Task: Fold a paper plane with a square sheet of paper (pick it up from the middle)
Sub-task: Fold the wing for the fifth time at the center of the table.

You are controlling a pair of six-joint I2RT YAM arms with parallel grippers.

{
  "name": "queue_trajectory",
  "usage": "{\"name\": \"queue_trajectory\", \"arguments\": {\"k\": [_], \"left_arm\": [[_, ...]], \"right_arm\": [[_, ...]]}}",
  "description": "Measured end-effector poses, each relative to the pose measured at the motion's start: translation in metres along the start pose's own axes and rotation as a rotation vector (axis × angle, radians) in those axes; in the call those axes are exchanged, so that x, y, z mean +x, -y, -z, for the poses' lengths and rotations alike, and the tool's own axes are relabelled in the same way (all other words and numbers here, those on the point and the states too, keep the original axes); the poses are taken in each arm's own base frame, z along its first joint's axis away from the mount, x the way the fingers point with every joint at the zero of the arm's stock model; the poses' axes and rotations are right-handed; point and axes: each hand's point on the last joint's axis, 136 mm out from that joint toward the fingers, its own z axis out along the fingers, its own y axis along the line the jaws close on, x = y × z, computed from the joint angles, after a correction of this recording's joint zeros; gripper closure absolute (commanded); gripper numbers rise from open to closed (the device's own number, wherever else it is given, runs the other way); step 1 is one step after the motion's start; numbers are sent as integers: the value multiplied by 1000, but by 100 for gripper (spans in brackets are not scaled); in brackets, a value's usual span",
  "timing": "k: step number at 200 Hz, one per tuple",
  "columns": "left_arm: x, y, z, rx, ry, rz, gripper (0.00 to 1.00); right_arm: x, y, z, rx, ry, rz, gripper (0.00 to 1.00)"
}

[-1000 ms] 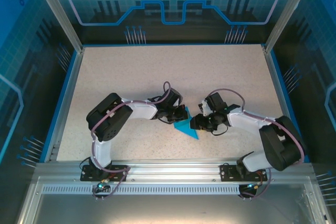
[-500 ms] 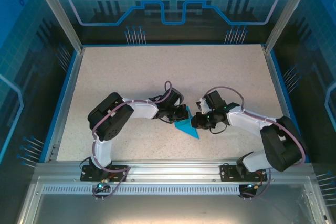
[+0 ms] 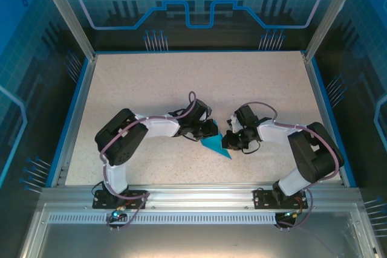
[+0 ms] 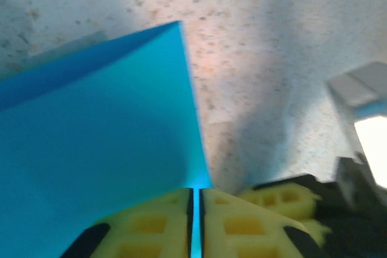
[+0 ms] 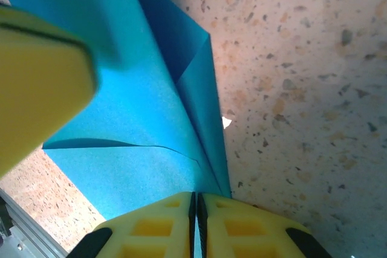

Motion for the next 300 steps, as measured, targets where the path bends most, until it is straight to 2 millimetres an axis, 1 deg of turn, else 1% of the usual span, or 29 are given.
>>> {"name": "queue_trajectory", "arguments": {"k": [8, 17, 30, 43, 52, 63, 85, 96, 112, 140, 163, 175, 192, 208, 228, 266, 300], "left_arm": [[-1, 6, 8, 12, 13, -13, 70], [-1, 13, 17, 26, 30, -33, 63], [-1, 20, 31, 42, 56, -40, 60], [2, 19, 41, 51, 76, -33, 54], [7, 14, 45, 51, 80, -12, 51], [15, 3, 46, 33, 79, 21, 51], [35, -23, 40, -26, 58, 94, 48], [43, -31, 37, -51, 52, 121, 47], [47, -34, 35, -68, 60, 158, 46], [47, -36, 35, -81, 84, 207, 46], [46, -39, 35, -89, 99, 239, 42], [46, -42, 37, -104, 110, 253, 39], [46, -46, 46, -128, 138, 264, 36], [44, -47, 52, -132, 160, 275, 37], [44, -48, 51, -134, 161, 278, 38], [45, -52, 41, -141, 149, 281, 44], [41, -44, 35, -107, 144, 275, 52]], "right_arm": [[0, 0, 0, -9, 1, -3, 85], [0, 0, -1, -22, 0, -9, 85], [-1, 0, -1, -37, -1, -13, 85], [-1, 0, -1, -54, 0, -17, 84], [-1, -1, -1, -64, 2, -17, 84], [-1, -1, -1, -75, 3, -18, 84], [-1, -2, -2, -87, 4, -17, 84], [-2, -3, -2, -92, 5, -17, 84], [-2, -4, -3, -103, 1, -18, 84], [-2, -5, -4, -112, 1, -15, 84], [-3, -5, -4, -116, 1, -15, 84], [-3, -5, -4, -120, 0, -18, 84], [-3, -5, -4, -127, 1, -19, 84], [-3, -5, -4, -130, 0, -19, 84], [-3, -5, -4, -135, 2, -21, 84], [-3, -5, -4, -138, 1, -20, 84], [-3, -5, -4, -141, 1, -22, 84]]}}
